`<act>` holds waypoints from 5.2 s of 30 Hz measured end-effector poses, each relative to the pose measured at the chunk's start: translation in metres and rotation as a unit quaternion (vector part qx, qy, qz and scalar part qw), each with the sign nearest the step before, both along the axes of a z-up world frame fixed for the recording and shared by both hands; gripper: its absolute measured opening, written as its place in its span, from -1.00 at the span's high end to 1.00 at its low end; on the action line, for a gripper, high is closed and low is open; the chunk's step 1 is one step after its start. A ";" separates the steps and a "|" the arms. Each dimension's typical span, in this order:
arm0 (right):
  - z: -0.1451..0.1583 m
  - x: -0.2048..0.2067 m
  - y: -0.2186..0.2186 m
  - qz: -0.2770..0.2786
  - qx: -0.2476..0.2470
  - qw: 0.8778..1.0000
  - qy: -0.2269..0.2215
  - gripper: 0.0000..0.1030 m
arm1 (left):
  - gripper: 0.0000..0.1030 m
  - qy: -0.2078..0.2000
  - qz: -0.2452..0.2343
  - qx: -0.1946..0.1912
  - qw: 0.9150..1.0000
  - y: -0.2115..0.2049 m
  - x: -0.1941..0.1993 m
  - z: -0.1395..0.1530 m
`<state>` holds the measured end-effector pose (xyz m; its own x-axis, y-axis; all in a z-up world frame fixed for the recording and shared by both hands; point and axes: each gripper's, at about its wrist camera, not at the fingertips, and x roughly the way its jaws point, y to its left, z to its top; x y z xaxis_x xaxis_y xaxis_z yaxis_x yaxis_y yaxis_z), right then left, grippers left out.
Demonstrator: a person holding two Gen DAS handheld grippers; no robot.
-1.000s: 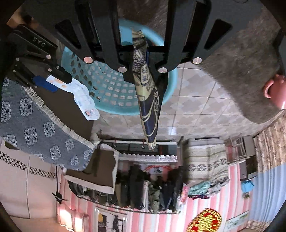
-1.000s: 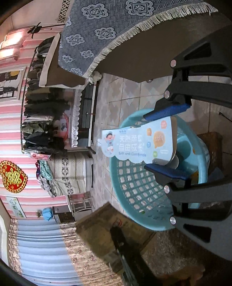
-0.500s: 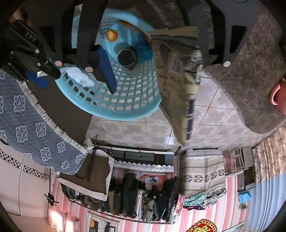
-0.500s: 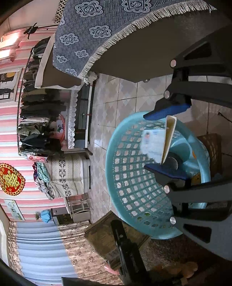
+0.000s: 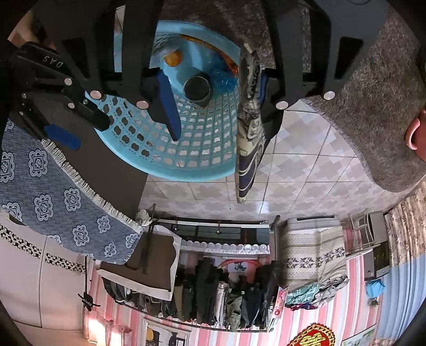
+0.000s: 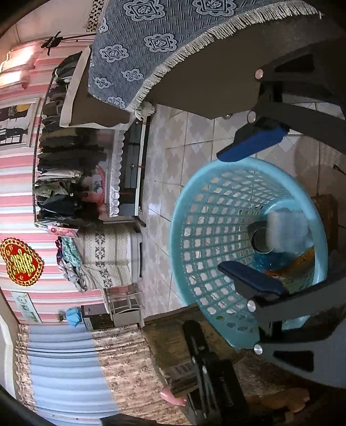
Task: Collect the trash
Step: 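Open the right tool over the basket to drop the paper card, then lower the snack bag into the basket and open the left tool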
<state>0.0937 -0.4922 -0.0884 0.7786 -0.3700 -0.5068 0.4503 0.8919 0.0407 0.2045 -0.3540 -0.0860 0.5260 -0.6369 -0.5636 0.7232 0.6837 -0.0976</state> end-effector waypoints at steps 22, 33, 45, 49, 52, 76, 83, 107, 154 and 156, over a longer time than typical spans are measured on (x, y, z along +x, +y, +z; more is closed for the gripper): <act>-0.001 -0.020 -0.028 -0.054 0.004 0.999 -0.006 -0.73 | -0.80 0.005 0.042 0.016 0.999 0.008 0.006 -0.003; 0.001 -0.019 -0.023 -0.049 -0.005 0.999 -0.005 -0.75 | -0.65 0.026 0.033 -0.009 0.999 0.030 0.009 -0.003; -0.001 -0.030 -0.034 -0.059 0.015 0.998 -0.018 -0.75 | 0.89 0.035 -0.034 0.012 0.999 -0.009 -0.001 -0.003; -0.001 -0.036 -0.040 -0.068 0.020 0.997 -0.025 -0.75 | -0.28 0.039 -0.028 0.018 0.999 -0.018 -0.002 -0.004; -0.002 -0.039 -0.045 -0.074 0.026 0.997 -0.028 -0.75 | -0.37 0.035 -0.032 0.016 0.999 -0.018 -0.005 -0.002; -0.003 -0.040 -0.054 -0.085 0.033 0.995 -0.029 -0.75 | -0.89 0.031 -0.225 0.053 0.972 -0.020 -0.021 0.024; 0.005 -0.045 -0.066 -0.088 0.039 0.995 -0.038 -0.75 | -0.89 0.023 -0.278 0.073 0.957 -0.029 -0.026 0.032; -0.001 -0.029 -0.041 0.008 0.038 0.999 -0.029 -0.79 | 0.96 0.089 -0.156 -0.028 0.983 -0.013 0.013 0.032; -0.008 0.037 0.026 0.137 -0.011 0.990 -0.009 0.93 | 0.20 0.179 -0.072 -0.067 0.979 -0.018 0.038 0.041; -0.011 0.038 0.025 0.132 -0.010 0.991 -0.002 0.96 | -0.24 0.167 -0.060 -0.065 0.982 -0.014 0.036 0.046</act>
